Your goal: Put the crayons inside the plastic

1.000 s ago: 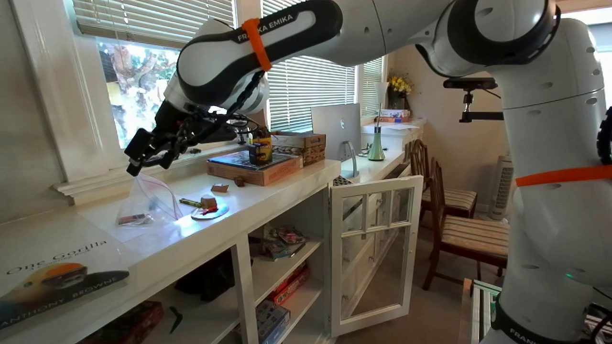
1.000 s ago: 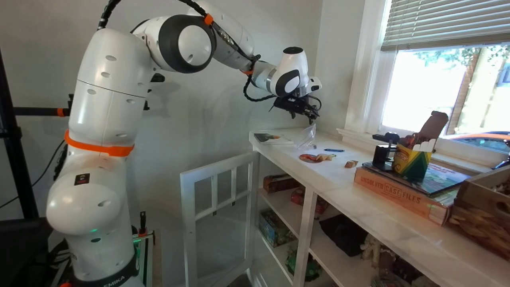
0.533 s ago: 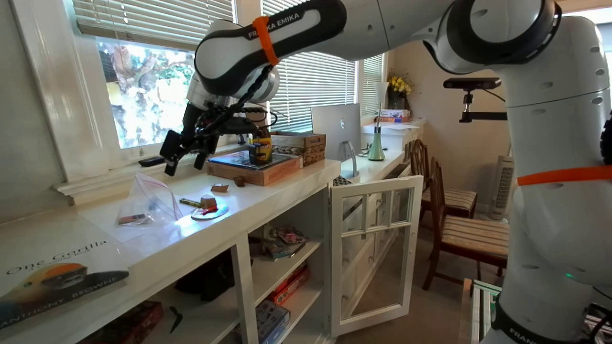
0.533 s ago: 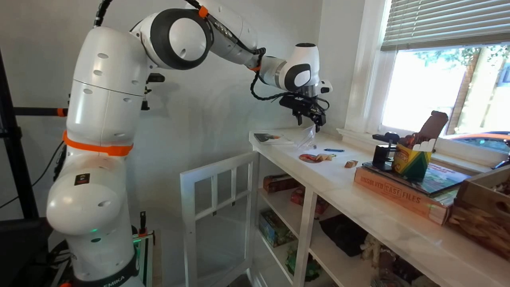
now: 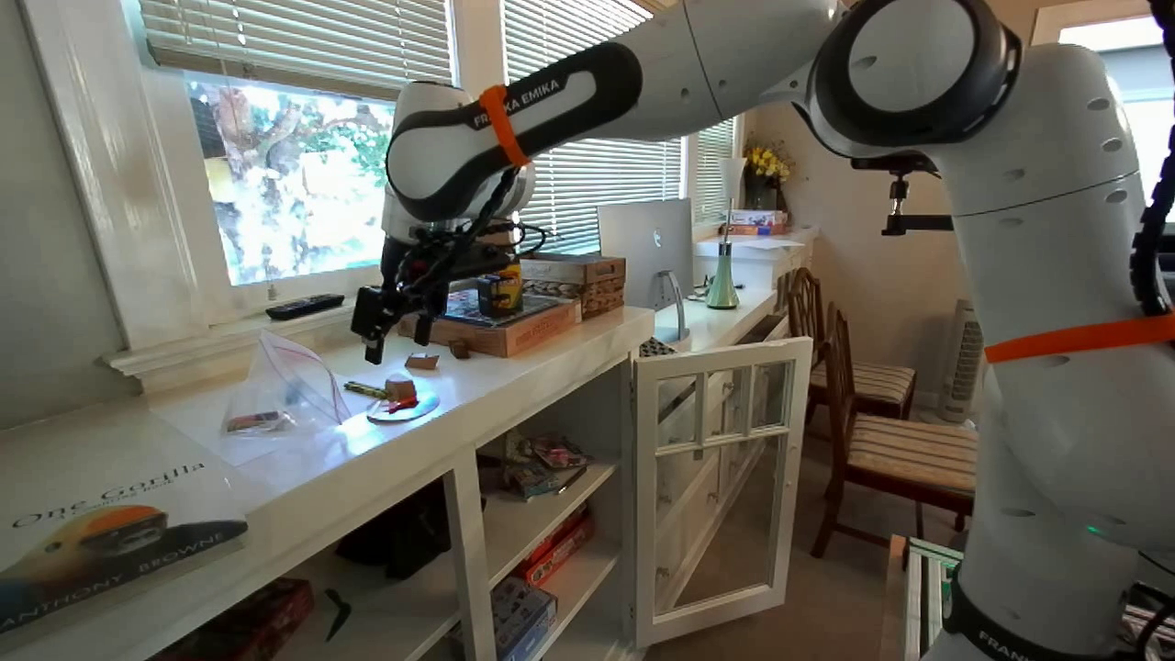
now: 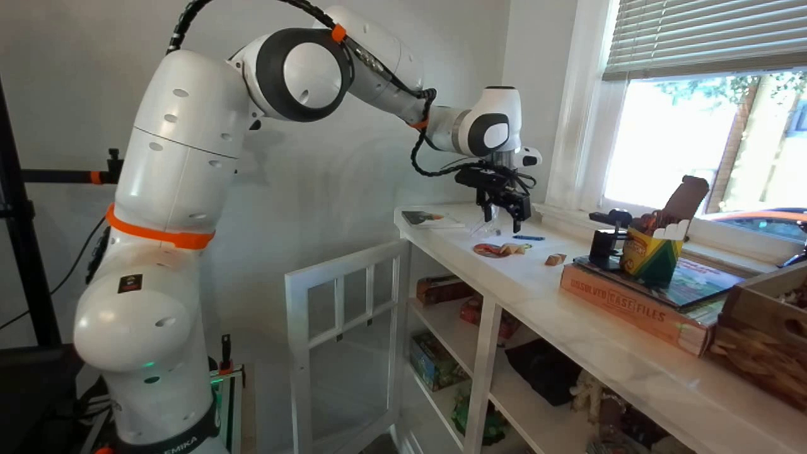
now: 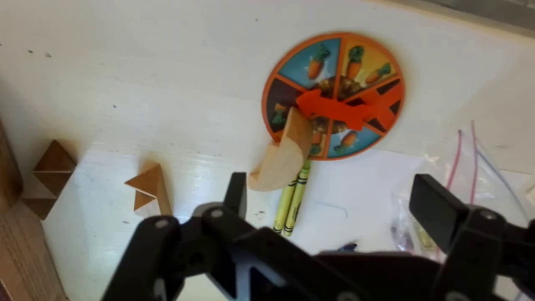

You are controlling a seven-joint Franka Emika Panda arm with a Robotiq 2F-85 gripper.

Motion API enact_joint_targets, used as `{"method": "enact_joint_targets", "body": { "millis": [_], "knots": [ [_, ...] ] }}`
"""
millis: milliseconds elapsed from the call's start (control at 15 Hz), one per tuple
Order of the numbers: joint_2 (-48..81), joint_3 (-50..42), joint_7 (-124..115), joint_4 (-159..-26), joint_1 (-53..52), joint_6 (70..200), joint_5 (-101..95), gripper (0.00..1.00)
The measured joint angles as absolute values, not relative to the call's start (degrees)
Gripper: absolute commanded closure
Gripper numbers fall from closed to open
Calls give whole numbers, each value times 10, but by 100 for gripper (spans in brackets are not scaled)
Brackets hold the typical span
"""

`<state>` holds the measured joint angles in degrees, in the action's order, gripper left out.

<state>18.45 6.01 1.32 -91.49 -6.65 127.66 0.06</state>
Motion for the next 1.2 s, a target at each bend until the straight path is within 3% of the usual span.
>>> {"method": "enact_joint_targets", "body": {
  "millis": [467, 800, 1133, 1200],
  "knots": [
    [236, 50, -23, -881, -69, 1340, -26, 0],
    [266, 48, -33, -867, -76, 1389, -27, 6],
    [291, 46, -33, -856, -85, 1421, -27, 26],
    [294, 46, -33, -854, -86, 1424, -27, 39]
  ]
}}
